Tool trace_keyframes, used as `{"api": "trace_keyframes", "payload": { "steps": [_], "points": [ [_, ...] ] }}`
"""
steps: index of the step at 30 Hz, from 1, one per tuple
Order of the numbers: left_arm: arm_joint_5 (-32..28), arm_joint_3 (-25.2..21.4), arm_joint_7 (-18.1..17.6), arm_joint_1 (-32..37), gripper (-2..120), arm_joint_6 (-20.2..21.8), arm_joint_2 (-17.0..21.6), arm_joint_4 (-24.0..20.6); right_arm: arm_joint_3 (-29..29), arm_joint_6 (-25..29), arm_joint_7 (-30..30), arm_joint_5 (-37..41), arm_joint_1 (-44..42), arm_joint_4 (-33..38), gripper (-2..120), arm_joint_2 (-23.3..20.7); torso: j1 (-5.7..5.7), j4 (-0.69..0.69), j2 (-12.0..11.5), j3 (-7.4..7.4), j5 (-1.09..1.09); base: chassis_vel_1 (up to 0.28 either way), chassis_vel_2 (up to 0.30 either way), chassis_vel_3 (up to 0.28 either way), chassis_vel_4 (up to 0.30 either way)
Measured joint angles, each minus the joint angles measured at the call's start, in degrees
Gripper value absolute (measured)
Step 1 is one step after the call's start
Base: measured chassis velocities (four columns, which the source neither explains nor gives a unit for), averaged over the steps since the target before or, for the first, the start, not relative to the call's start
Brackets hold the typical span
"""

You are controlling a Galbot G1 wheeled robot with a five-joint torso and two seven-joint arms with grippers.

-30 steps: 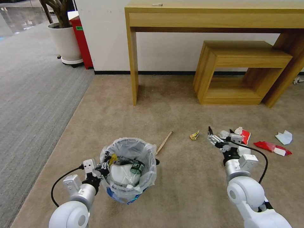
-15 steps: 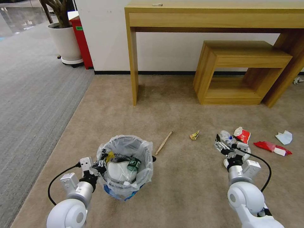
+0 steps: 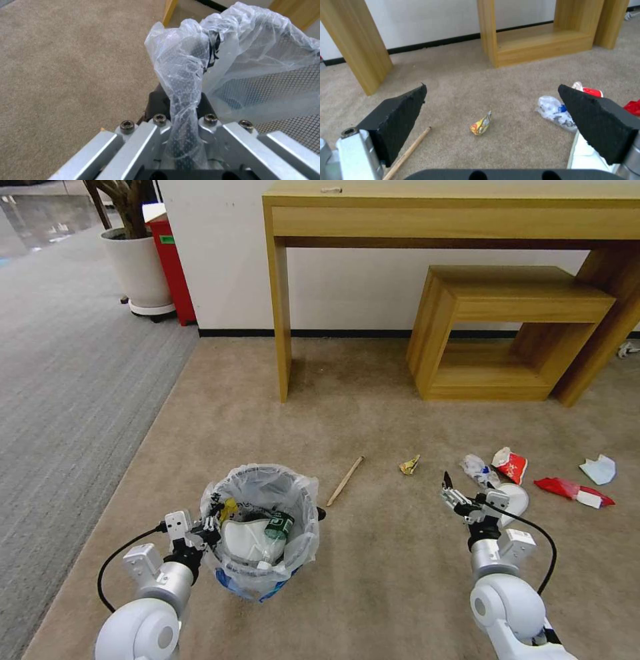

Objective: Pick up the trash bin and place the garbage on the floor into it.

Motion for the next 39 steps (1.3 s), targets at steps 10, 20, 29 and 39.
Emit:
{"api": "trace_keyframes", "payload": {
  "steps": [10,20,29,39],
  "points": [
    [0.1,-0.1,0.0,0.2,3,-0.1,-0.4,-0.1,-0.2,0.8,-0.7,-1.0,0.1,-0.6,99,0.2,0.0,0.0,0.0,0.0,0.01,0.018,0.013,-0.014,-0.017],
    [0.3,-0.1,0.1,0.2,3,-0.2,-0.7,-0.1,-0.3,2.2,-1.5,-1.8,0.1,-1.3,99,0.3,0.0,0.01,0.0,0.0,0.0,0.165,0.183,-0.168,-0.181],
    [0.4,-0.1,0.1,0.2,3,-0.3,-0.7,0.0,-0.4,3.7,-2.3,-2.6,0.2,-2.0,100,0.4,0.0,0.01,0.0,0.0,-0.02,0.138,0.146,-0.132,-0.132],
    [0.4,-0.2,0.1,0.2,3,-0.4,-0.8,0.0,-0.2,4.9,-3.0,-4.0,0.5,-2.9,100,0.4,0.0,0.0,0.0,0.0,0.0,-0.013,-0.016,0.004,0.011]
  ]
}}
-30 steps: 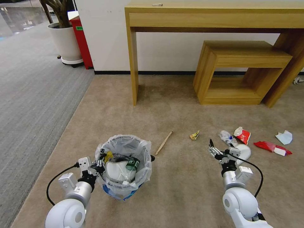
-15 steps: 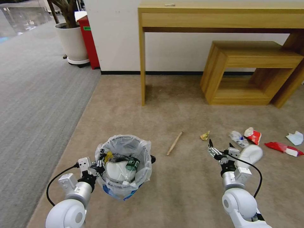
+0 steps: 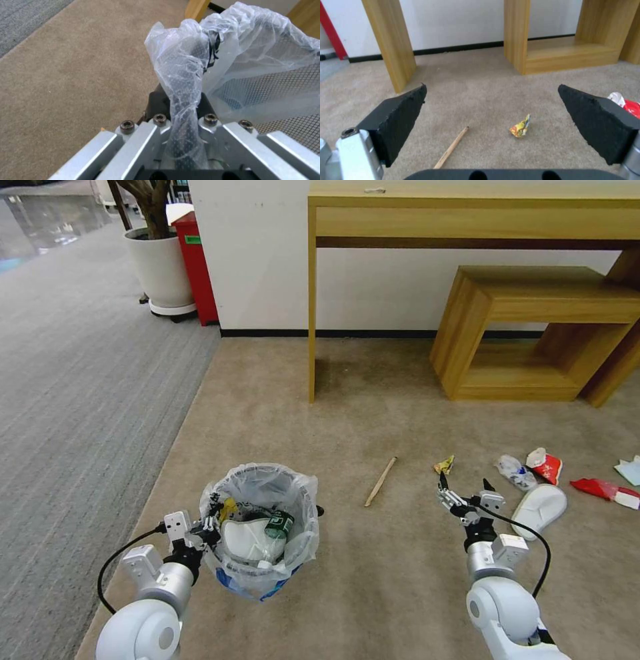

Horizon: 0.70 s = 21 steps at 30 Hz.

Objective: Pick up the trash bin and place the garbage on the floor into it.

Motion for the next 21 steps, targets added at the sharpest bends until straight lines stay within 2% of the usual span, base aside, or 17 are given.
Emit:
{"api": "trace_keyframes", "payload": {
  "steps": [21],
  "points": [
    [0.1,0.0,0.0,0.1,3,-0.2,-0.2,-0.3,0.5,-0.8,-0.7,-2.6,-0.6,0.1,99,-0.1,0.0,0.0,0.0,0.0,0.0,0.0,0.0,0.0,0.0]
  ]
}}
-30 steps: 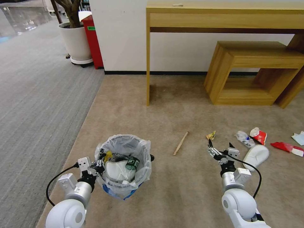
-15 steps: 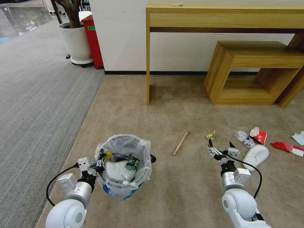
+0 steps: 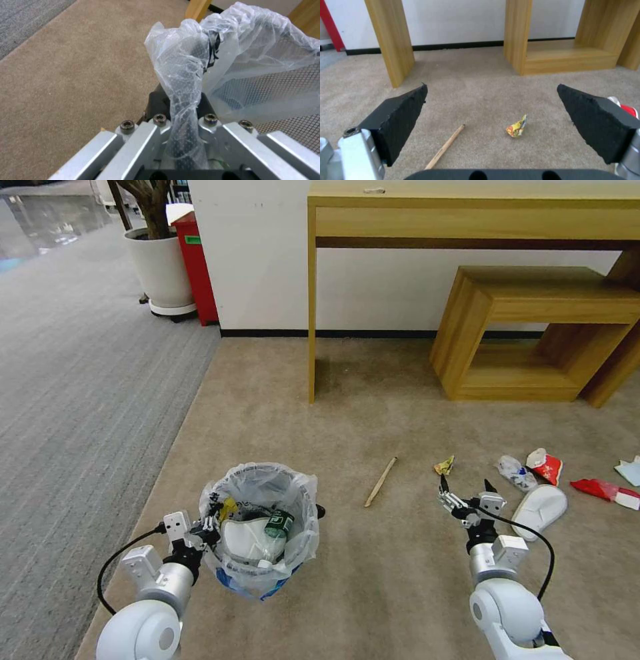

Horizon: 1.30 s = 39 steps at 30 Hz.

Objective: Pick up the trash bin and place the garbage on the floor into it.

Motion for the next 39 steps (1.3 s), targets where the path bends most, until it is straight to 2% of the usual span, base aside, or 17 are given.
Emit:
{"api": "trace_keyframes", "payload": {
  "steps": [10,12,14,39],
  "points": [
    [0.0,0.1,0.0,0.0,3,-0.1,0.0,0.0,0.0,-0.1,-0.1,-0.1,0.0,0.0,96,0.0,0.0,0.0,0.0,0.0,0.0,0.0,0.0,0.0,0.0],
    [0.0,0.1,0.0,0.0,3,-0.1,0.0,0.0,0.0,-0.1,-0.2,-0.2,0.0,0.0,89,0.0,0.0,0.0,0.0,0.0,0.0,-0.047,0.044,0.061,-0.05],
    [0.0,0.1,0.0,0.0,3,-0.1,0.0,0.0,0.0,0.0,-0.2,-0.4,0.0,0.0,89,0.0,0.0,0.0,0.0,0.0,0.0,-0.054,0.047,0.058,-0.051],
    [0.0,0.0,0.1,0.0,3,-0.1,0.0,0.0,0.0,0.1,-0.9,-1.3,0.1,-0.4,90,0.2,0.0,0.0,0.0,0.01,0.0,-0.052,0.053,0.047,-0.054]
  ]
}}
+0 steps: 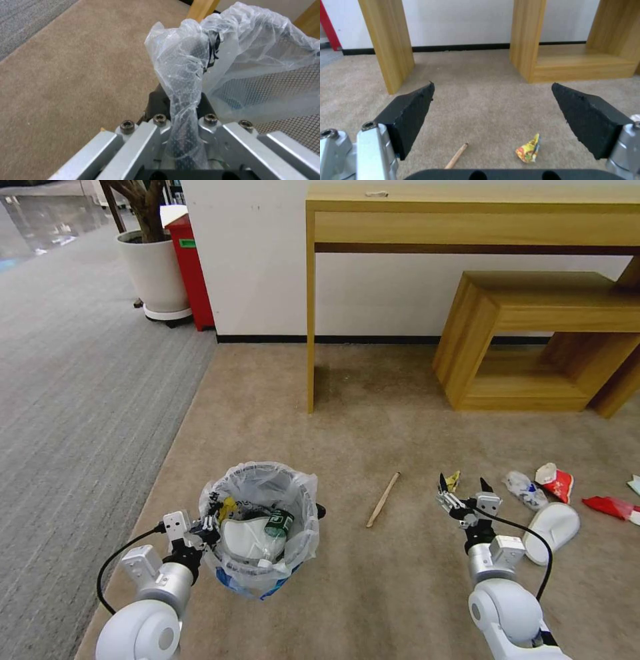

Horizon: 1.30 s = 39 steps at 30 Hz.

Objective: Pick up the trash bin and place the garbage on the floor into it.

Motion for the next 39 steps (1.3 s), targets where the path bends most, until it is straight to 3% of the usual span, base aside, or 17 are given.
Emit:
{"api": "trace_keyframes", "payload": {
  "steps": [39],
  "points": [
    [0.2,0.2,0.0,-0.2,3,-0.1,-0.2,0.2,0.3,0.8,-0.4,-0.2,-0.3,-0.5,90,0.1,0.0,0.0,0.0,-0.01,0.0,-0.078,0.078,0.08,-0.077]
  ]
}}
